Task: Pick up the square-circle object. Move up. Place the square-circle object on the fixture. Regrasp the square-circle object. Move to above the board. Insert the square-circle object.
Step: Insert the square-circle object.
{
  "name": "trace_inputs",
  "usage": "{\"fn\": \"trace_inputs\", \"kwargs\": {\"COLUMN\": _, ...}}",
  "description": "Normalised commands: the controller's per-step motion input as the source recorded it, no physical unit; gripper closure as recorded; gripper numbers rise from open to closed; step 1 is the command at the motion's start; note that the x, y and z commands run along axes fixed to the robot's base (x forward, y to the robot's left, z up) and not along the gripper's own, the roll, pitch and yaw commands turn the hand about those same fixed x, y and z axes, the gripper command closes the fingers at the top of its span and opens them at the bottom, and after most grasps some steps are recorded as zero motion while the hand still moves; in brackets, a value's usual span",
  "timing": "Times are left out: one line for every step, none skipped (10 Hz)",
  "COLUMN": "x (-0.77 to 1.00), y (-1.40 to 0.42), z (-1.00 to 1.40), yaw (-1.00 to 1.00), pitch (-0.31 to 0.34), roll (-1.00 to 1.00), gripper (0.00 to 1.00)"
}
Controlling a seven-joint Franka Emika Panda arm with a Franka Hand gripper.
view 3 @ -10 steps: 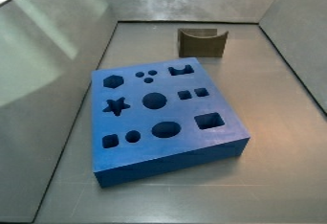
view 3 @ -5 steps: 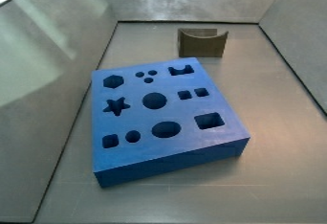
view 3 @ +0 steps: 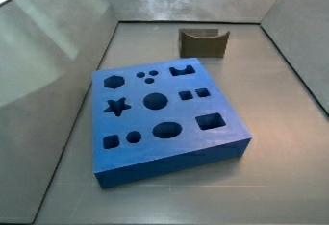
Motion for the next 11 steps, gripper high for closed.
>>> {"fn": "trace_inputs", "kwargs": {"x": 0.00, "y": -0.02, "z": 0.00, "yaw": 0.01, "pitch": 0.000, "roll": 0.00, "gripper": 1.00}}
{"fn": "trace_inputs", "kwargs": {"x": -0.19, "y": -0.42, "z": 0.00, "yaw": 0.28, "pitch": 0.000, "roll": -0.04, "gripper": 1.00}}
{"fn": "trace_inputs", "kwargs": {"x": -0.11, "y": -0.41, "z": -0.02, "yaw": 0.66, "pitch": 0.000, "roll": -0.08, "gripper": 1.00}}
{"fn": "trace_inputs", "kwargs": {"x": -0.12, "y": -0.41, "z": -0.12, "yaw": 0.69, "pitch": 0.000, "roll": -0.03, "gripper": 1.00}}
{"fn": "trace_inputs", "kwargs": {"x": -0.14, "y": -0.45, "z": -0.15, "yaw": 0.68, "pitch": 0.000, "roll": 0.00, "gripper": 1.00}}
{"fn": "trace_inputs", "kwargs": {"x": -0.28, "y": -0.54, "z": -0.10, "yaw": 0.57, "pitch": -0.011, "roll": 0.00, "gripper": 1.00}}
{"fn": "trace_inputs", "kwargs": {"x": -0.15, "y": -0.59, "z": -0.17, "yaw": 0.52, "pitch": 0.000, "roll": 0.00, "gripper": 1.00}}
{"fn": "trace_inputs", "kwargs": {"x": -0.10, "y": -0.53, "z": -0.22, "yaw": 0.51, "pitch": -0.057, "roll": -0.05, "gripper": 1.00}}
{"fn": "trace_inputs", "kwargs": {"x": 0.01, "y": 0.00, "z": 0.00, "yaw": 0.08, "pitch": 0.000, "roll": -0.03, "gripper": 1.00}}
{"fn": "trace_inputs", "kwargs": {"x": 0.00, "y": -0.13, "z": 0.00, "yaw": 0.00, "pitch": 0.000, "roll": 0.00, "gripper": 1.00}}
{"fn": "trace_inputs", "kwargs": {"x": 0.03, "y": -0.12, "z": -0.49, "yaw": 0.11, "pitch": -0.027, "roll": 0.06, "gripper": 1.00}}
